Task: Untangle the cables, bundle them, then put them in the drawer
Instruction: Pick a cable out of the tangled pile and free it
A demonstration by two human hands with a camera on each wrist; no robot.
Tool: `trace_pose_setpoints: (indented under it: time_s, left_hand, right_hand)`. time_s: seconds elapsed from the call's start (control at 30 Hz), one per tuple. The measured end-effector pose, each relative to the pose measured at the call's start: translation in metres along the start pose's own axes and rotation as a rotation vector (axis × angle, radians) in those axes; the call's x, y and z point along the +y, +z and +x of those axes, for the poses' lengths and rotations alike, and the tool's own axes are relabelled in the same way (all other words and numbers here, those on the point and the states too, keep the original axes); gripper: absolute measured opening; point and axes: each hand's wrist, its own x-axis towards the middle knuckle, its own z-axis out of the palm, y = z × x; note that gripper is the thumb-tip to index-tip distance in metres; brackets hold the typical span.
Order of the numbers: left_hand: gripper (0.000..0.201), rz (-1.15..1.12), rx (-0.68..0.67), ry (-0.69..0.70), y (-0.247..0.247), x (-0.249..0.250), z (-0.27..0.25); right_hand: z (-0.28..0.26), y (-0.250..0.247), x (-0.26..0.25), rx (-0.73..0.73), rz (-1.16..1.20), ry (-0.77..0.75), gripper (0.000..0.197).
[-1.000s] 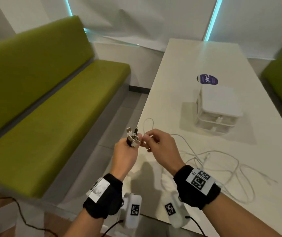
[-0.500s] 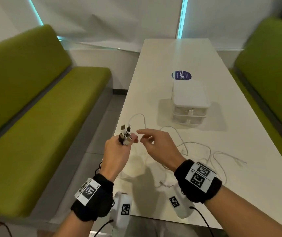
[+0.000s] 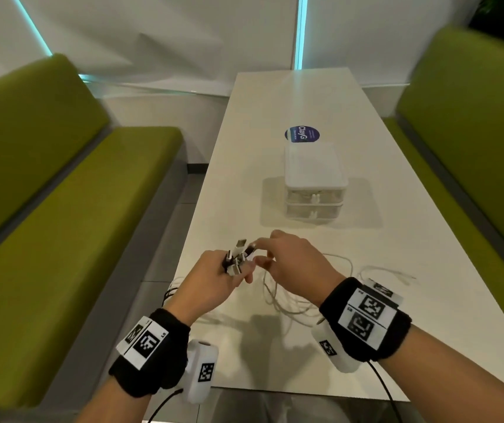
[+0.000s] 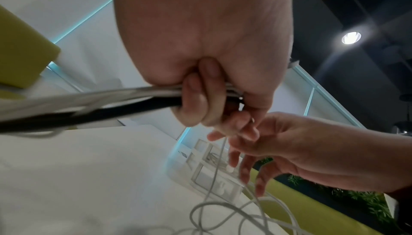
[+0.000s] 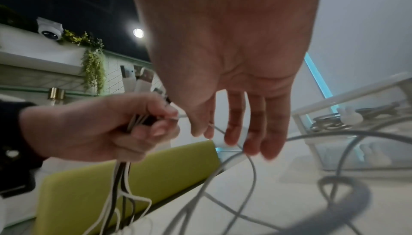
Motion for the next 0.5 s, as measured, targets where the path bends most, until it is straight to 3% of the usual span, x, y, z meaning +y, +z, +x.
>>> trace_pose_setpoints:
  time_s: [0.07,0.13,0.27,0.4,0.5]
  left_hand:
    - [0.040,-0.055,0.076,0.029,0.000,-0.002,-0.003]
    - [0.039,-0.103,0.191,0.053,0.001,-0.003,-0.004]
    - [0.013,-0.304,0.347,0.122,0.006,-0.001,0.000]
    - [0.031,-0.433,0.435,0.155,0.015,-0.006,0.002]
    - [0.036,-0.447,0.462,0.120,0.018,-0.007,0.002]
  right_hand:
    - [0.000,0.002,-0.003,0.047,-0.078,0.001,0.027]
    - [0.000,0.003,-0.003,0.111,0.002,0.032,0.035]
    - [0.000,0.004,-0.009,0.079,0.231,0.038,0.033]
    - [0.001,0.004,-0.015,0.024,0.199,-0.028,0.019]
    - [-0.002,0.010,-0.015,0.032,0.313,0.008,0.017]
